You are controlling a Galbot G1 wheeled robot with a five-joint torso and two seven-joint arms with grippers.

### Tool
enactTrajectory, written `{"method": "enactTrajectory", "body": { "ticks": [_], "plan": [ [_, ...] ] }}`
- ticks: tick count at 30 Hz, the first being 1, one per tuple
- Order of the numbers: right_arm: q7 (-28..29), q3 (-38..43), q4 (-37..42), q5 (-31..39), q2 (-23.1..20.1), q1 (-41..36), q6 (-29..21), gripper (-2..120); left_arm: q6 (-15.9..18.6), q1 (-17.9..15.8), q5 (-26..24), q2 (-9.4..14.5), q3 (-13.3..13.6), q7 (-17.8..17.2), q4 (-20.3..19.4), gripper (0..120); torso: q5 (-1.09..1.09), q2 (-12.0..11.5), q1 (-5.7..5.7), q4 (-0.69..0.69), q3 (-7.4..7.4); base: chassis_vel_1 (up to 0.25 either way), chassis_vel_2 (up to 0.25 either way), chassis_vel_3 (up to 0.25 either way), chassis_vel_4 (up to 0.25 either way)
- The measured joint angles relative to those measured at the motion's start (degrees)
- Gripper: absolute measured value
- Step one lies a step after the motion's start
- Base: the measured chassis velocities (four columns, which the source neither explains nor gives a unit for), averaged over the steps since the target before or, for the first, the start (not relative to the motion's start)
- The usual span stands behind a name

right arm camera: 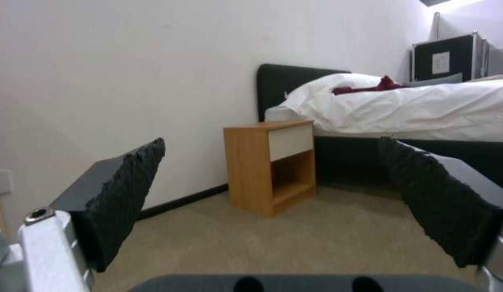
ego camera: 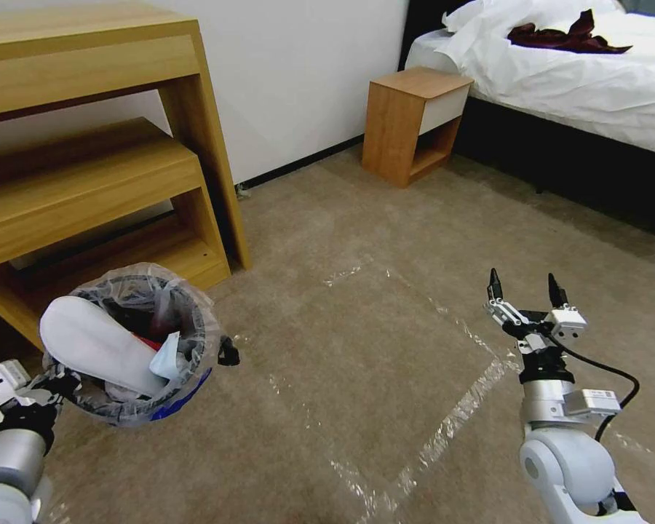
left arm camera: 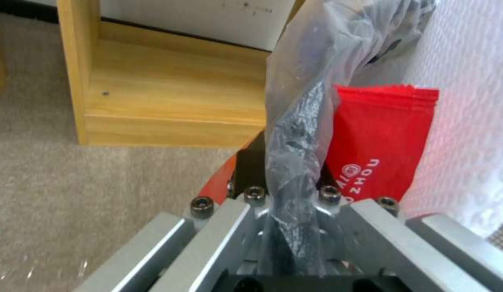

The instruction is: Pick up the trash bin and place the garbage on the floor into it.

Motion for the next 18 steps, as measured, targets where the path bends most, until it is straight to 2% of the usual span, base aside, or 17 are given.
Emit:
{"method": "enactTrajectory", "body": {
  "ticks": [18],
  "plan": [
    [0.0, -0.2, 0.5, -0.5, -0.2, -0.5, -0.1, 100, 0.2, 0.3, -0.1, -1.2, 0.2, -0.2, -1.0, 1, 0.0, 0.0, 0.0, 0.0, -0.01, -0.06, 0.062, 0.061, -0.071]
  ]
}}
